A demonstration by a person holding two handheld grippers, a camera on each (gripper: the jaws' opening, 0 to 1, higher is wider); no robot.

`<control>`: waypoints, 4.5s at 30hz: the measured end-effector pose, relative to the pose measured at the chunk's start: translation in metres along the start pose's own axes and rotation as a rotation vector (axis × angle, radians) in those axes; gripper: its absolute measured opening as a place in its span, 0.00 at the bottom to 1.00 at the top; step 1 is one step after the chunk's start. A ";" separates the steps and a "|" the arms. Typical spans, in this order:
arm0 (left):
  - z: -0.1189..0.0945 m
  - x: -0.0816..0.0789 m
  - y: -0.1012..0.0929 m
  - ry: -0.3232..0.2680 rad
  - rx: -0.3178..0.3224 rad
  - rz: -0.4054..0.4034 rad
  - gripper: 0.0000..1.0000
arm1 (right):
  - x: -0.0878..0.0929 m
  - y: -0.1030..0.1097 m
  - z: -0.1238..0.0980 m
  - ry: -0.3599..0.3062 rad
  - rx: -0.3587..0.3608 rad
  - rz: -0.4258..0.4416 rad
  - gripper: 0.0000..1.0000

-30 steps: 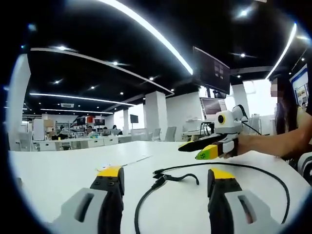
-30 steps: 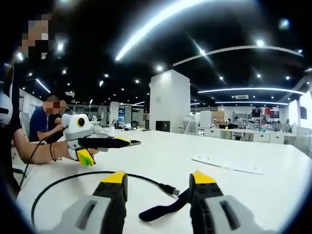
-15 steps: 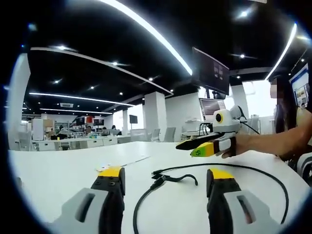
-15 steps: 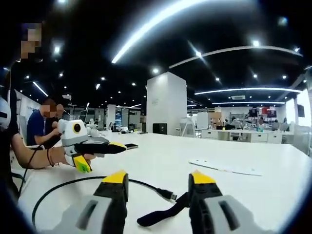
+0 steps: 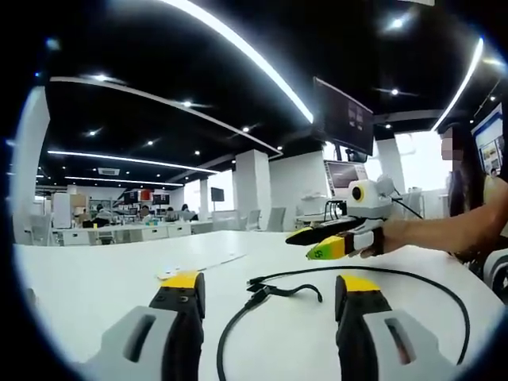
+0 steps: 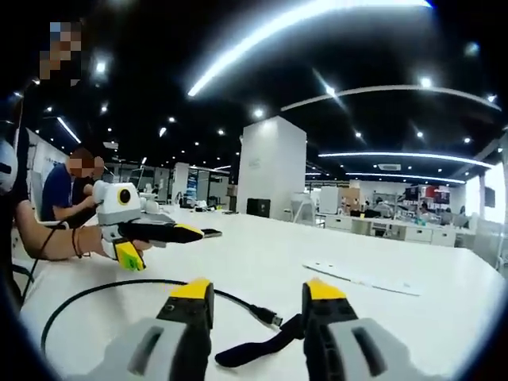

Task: Find the charging cable on the desk, coil it up and secure with Velcro.

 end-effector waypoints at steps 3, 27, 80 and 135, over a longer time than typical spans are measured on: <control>0.000 0.000 0.000 -0.002 -0.002 -0.001 0.66 | 0.000 0.000 0.000 -0.002 -0.004 0.007 0.44; 0.000 0.001 0.002 -0.007 -0.005 -0.015 0.67 | 0.014 -0.008 0.024 0.144 -0.038 0.042 0.41; 0.001 0.003 -0.005 0.015 0.035 -0.002 0.66 | 0.049 -0.023 0.075 0.296 -0.085 0.091 0.34; 0.000 0.003 -0.002 0.012 0.022 0.003 0.65 | 0.037 -0.015 0.052 0.284 -0.104 0.124 0.08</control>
Point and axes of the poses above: the point that each gripper's makers call its tool centre point, and the gripper's own axes: z roughly forward along the fingers, y roughly to its left, x roughly out of its underside, the point moved 8 cm from there along -z, roughly backward along the fingers, and after that the axes turned 5 degrees about -x, right-handed, at the moved point
